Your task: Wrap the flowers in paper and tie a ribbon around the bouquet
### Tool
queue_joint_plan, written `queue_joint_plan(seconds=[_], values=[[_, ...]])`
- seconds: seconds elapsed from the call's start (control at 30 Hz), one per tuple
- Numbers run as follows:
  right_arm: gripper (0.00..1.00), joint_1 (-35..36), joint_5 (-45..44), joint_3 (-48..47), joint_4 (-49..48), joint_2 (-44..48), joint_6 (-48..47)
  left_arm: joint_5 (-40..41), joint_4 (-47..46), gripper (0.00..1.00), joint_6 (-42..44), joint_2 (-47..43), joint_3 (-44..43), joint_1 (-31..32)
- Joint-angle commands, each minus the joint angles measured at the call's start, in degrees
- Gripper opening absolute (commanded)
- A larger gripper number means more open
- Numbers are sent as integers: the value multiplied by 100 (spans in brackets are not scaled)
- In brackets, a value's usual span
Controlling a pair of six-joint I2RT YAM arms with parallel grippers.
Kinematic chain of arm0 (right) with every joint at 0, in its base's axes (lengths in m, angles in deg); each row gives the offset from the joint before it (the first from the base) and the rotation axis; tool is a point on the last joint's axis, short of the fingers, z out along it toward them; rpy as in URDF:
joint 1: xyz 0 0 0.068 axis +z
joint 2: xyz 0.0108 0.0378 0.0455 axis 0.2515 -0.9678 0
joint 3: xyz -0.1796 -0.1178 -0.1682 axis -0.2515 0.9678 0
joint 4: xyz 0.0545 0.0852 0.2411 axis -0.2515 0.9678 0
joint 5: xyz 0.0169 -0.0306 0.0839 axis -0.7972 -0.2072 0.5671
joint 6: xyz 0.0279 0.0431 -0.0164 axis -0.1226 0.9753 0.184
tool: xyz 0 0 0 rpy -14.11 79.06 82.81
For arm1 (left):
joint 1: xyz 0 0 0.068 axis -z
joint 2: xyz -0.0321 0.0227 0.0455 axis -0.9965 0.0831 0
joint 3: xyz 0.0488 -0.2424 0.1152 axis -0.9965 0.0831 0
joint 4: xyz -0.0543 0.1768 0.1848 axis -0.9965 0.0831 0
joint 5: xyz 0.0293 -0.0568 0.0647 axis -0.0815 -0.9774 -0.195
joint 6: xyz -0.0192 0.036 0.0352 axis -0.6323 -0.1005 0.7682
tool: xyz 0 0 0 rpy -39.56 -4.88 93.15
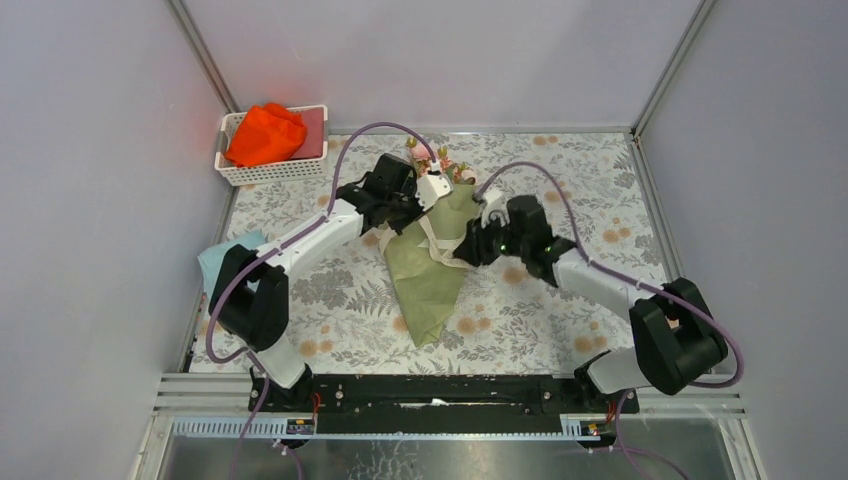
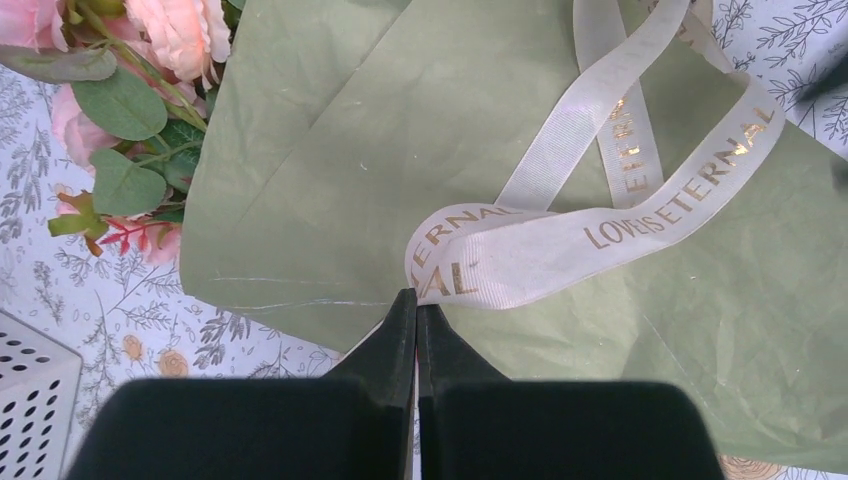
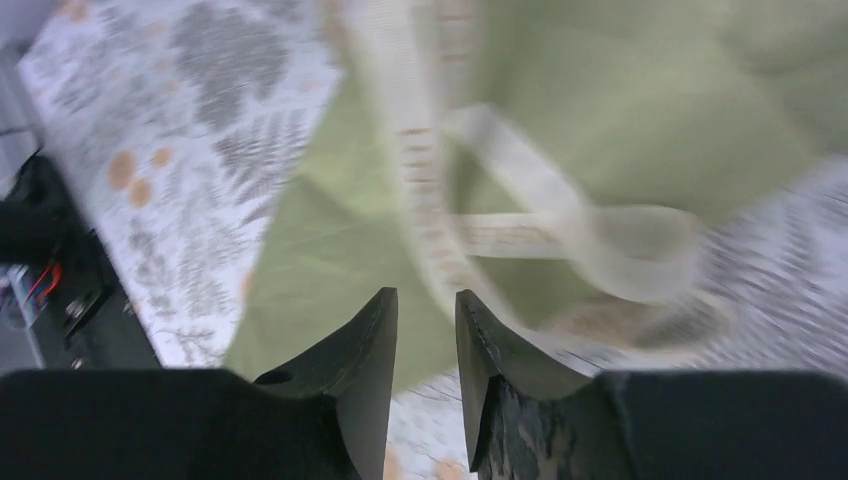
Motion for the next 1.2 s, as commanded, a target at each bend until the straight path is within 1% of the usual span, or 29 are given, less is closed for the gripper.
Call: queue_joint_plan(seconds=[0.0, 0.13, 0.23, 0.37, 0.43, 0.6, 0.77, 0.87, 1.03, 1.1, 1.17], values=[[35, 889, 421, 990, -3467, 96, 428, 10, -154, 0, -295, 144, -203, -10], [35, 1144, 69, 1017, -4162, -509, 847, 5, -143, 0, -327, 168, -241, -10], [32, 1157, -364, 1008, -4121, -754, 876, 40, -143, 0, -335, 143, -238, -10], [33, 1157, -1147, 1032, -3739, -757, 763, 36, -143, 0, -327, 142, -219, -6], [35, 1153, -1353, 965, -3533, -785, 735, 22, -147, 0, -329, 158, -231, -6], [36, 1138, -1795, 375, -2834, -1168, 686, 13, -143, 0, -327, 209, -253, -3], [35, 1106, -2387, 39, -2311, -1237, 652, 58, -146, 0, -332, 189, -228, -10], [35, 1080, -2405, 159, -2170, -1028, 496, 103, -171, 0, -375, 202, -232, -7], [41, 1092, -2518, 418, -1632, -413, 278, 144, -216, 0, -472, 249, -264, -7], [41, 1122, -2276, 509, -1564, -283, 245, 154, -259, 0, -499, 269, -259, -8], [40, 1237, -1855, 649, -1767, -240, 192, 153, -266, 0, -509, 287, -287, -10]])
